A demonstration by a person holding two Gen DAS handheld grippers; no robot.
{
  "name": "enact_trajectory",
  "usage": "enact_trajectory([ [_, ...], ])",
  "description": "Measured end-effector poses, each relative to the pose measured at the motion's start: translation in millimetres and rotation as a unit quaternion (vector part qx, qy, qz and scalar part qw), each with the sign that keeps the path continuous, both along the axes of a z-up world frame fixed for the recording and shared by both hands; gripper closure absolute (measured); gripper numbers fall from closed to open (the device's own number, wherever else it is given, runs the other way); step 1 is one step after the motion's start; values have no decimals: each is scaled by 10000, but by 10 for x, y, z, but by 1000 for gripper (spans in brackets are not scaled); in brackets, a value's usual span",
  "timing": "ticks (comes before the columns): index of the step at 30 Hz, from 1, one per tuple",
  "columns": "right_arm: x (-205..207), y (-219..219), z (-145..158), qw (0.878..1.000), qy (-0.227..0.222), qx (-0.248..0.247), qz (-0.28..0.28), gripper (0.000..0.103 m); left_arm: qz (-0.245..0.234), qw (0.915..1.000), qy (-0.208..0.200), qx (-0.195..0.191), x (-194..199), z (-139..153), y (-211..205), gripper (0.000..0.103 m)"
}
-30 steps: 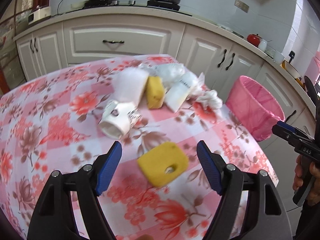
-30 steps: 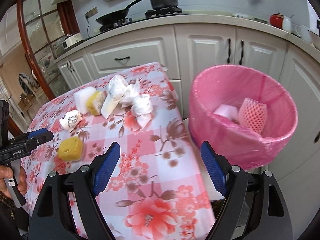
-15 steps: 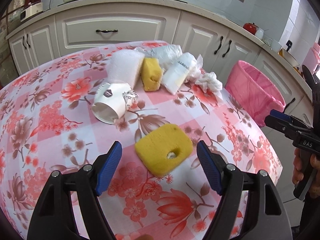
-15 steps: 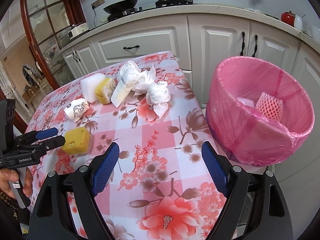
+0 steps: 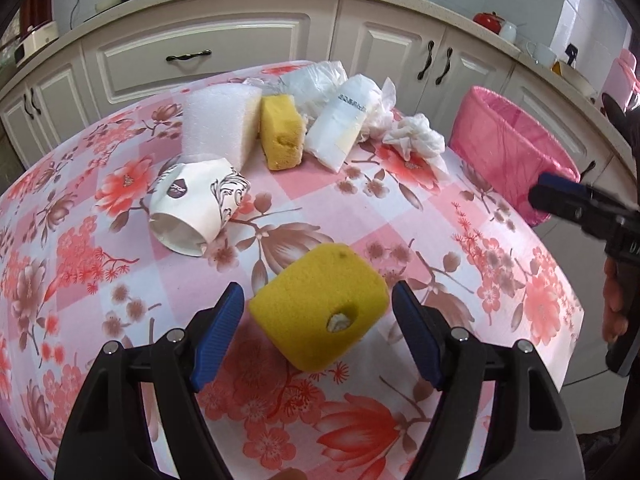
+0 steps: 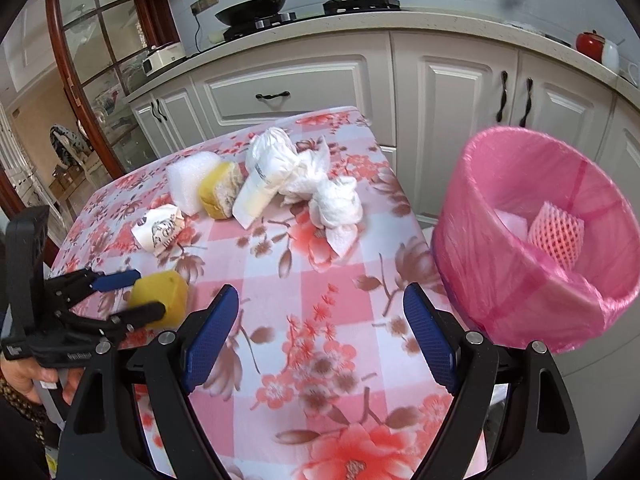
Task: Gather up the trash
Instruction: 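Grasp the yellow sponge with the left tool while the right tool grasps a white plastic bag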
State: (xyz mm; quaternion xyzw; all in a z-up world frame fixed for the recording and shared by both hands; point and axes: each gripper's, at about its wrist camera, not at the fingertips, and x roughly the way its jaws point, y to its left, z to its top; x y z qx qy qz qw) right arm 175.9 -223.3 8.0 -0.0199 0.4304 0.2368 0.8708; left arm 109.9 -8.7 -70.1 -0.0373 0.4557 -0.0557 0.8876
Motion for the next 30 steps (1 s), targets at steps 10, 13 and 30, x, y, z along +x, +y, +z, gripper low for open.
enact_trajectory([
  [10,92,169,26,9999,-31,22,119,24,-185,9997,150,114,7,-43,-32,53],
  [13,121,204,20,9999,-6,45,134,24,-206,9996,186,112,-9,-55,-26,62],
  [30,203,475,61,9995,-51,104,298,24,-86,9996,197,-157,-65,-25,86,84],
])
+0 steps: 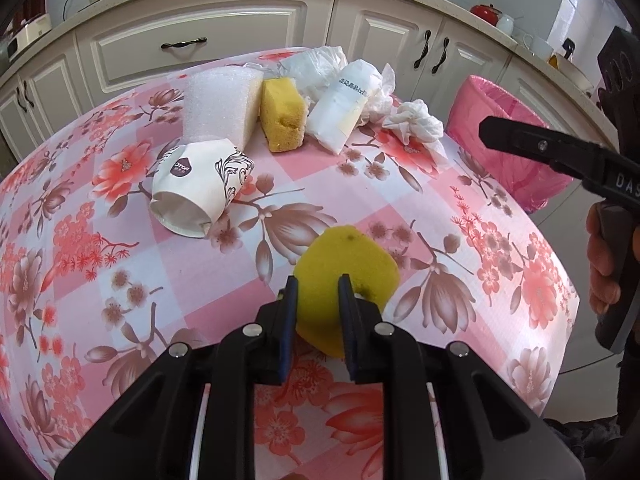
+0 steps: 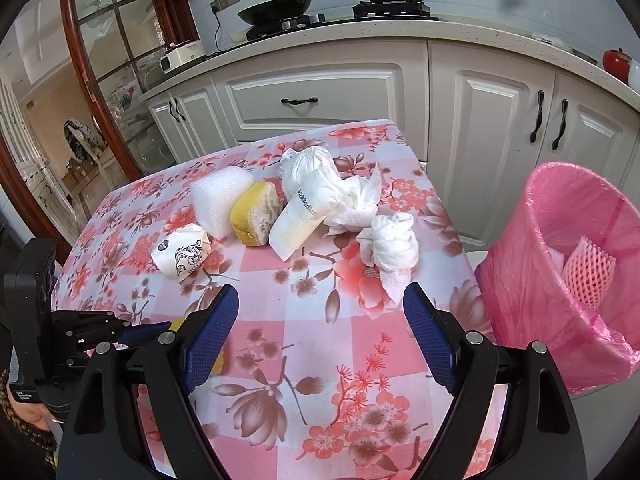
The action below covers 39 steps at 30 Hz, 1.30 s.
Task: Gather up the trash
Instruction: 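Grasp the yellow sponge with the left tool while the right tool grasps a white plastic bag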
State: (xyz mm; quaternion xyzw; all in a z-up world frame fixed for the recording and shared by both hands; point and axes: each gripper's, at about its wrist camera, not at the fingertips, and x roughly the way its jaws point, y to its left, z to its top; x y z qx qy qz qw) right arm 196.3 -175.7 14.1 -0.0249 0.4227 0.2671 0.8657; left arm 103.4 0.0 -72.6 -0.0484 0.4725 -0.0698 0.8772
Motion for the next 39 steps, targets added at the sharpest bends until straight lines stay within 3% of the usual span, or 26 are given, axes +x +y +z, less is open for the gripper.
enact_trajectory([
  [14,90,178,-28,10000,-19,19,33,24,195,9992,-327,-87,-117,288,119,84],
  [25,667,509,-124,9997,56,-60,-232,30,436,9962,-752,-98,-103,660,371,84],
  [34,1037,817,-288,9981,275,-380,-394,31,596,9945,-846,-170,-124,723,542,83],
  [36,1065,861,-361,9976,327,-472,-385,38,617,9943,-849,-184,-127,718,563,83],
  [37,1069,883,-403,9970,343,-575,-389,51,634,9942,-848,-194,-130,714,580,83],
  [39,1065,898,-465,9966,401,-617,-362,56,663,9940,-850,-206,-137,702,606,83],
])
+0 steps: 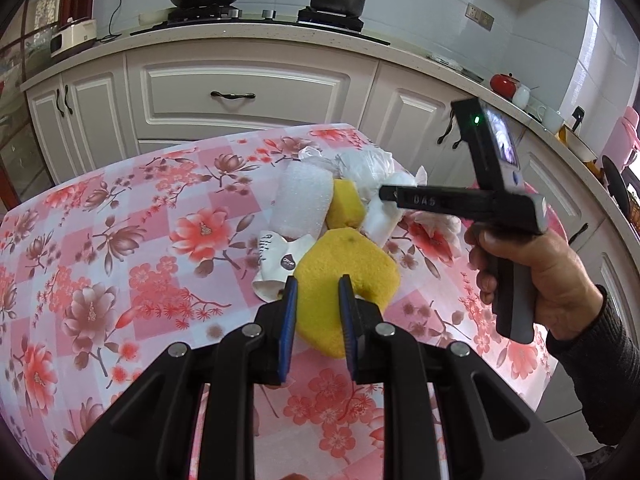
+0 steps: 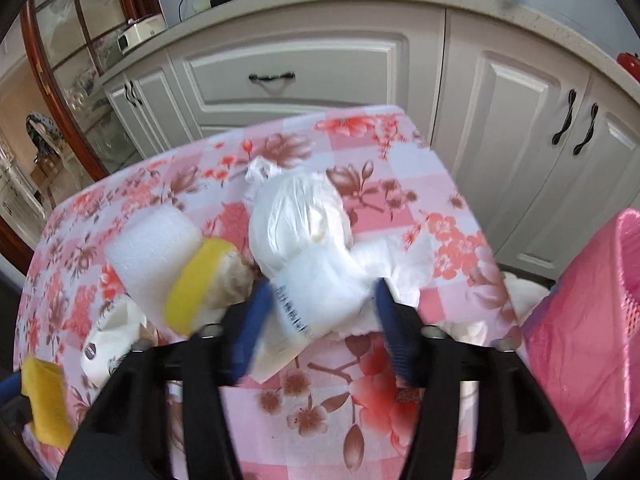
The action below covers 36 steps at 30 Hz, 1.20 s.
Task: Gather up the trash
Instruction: 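Grasp the yellow sponge with the left tool while the right tool grasps a white plastic bag, then carry the sponge and plastic bag over the pink bin and open both tools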
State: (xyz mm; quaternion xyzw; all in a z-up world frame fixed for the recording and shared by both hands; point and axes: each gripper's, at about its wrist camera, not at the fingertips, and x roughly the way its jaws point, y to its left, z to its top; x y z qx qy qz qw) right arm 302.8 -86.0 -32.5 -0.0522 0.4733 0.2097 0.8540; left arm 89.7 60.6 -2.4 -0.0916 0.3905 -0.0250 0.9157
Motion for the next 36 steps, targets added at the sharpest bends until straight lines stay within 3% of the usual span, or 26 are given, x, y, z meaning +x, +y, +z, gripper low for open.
enact_trajectory([
  [4,-88,-42,47,9998,-128,44,128,71,32,10000,-1,-40,-15,-16,20,83],
  [10,-210,-149,134,9991,-186,138,347,80,3,10000,-14,-65,7,-17,-18,83],
  [23,-632,-545,286,9987,-289,235,354,84,-3,10000,-43,-26,11,11,-34,83],
  [36,-745,-1081,577,9974,-503,513,84,85,-34,9998,-115,128,91,140,-176,83],
])
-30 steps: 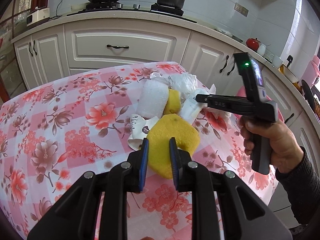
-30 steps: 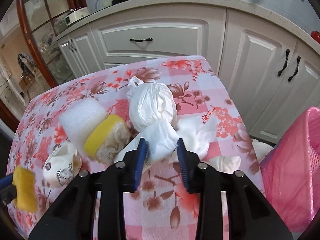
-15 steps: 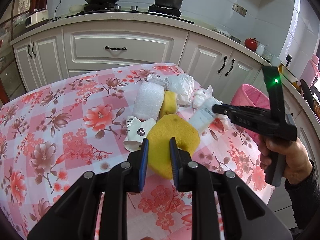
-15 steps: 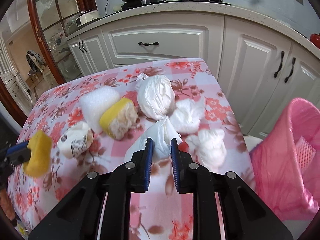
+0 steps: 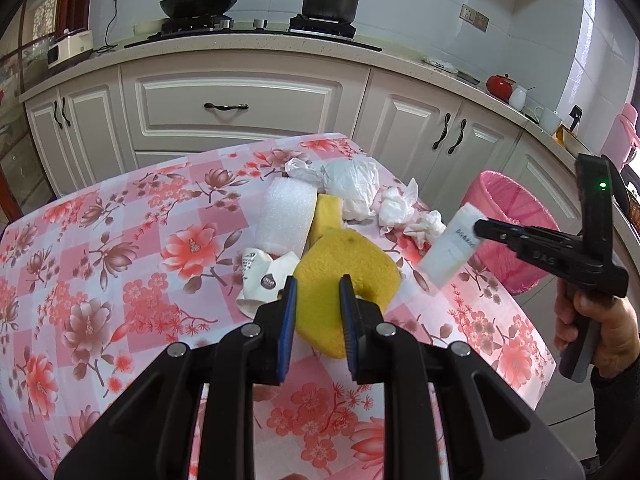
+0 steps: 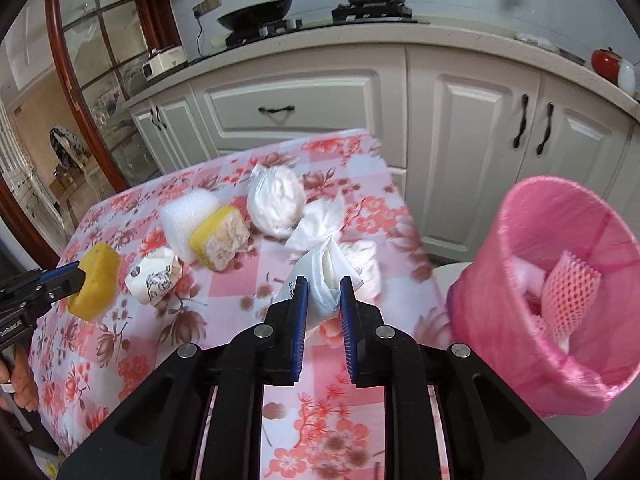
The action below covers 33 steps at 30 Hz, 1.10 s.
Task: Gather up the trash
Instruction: 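Carry the sponge and plastic bag over the pink bin and open both tools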
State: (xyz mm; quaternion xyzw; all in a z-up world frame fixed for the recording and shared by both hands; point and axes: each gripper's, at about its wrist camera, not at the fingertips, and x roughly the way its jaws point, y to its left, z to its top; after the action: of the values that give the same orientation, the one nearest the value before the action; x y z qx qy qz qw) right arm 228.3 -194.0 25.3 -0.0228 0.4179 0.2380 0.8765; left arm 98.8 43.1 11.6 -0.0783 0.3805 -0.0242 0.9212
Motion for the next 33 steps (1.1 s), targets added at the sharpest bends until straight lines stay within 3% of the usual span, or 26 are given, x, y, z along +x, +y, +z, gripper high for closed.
enact_trajectory([
  [15,11,-562,450,9978,-482,253,-377,85,-202,9995,-166,198,276,279,-207,82],
  [23,49,-857,629,9955,-670,298,-603,85,-549,9976,-287,296,493,452,-558,82],
  [33,86,-1417,765,9907,-829,214,-1053,85,-1200,9910,-453,373,854,678,-1290,82],
])
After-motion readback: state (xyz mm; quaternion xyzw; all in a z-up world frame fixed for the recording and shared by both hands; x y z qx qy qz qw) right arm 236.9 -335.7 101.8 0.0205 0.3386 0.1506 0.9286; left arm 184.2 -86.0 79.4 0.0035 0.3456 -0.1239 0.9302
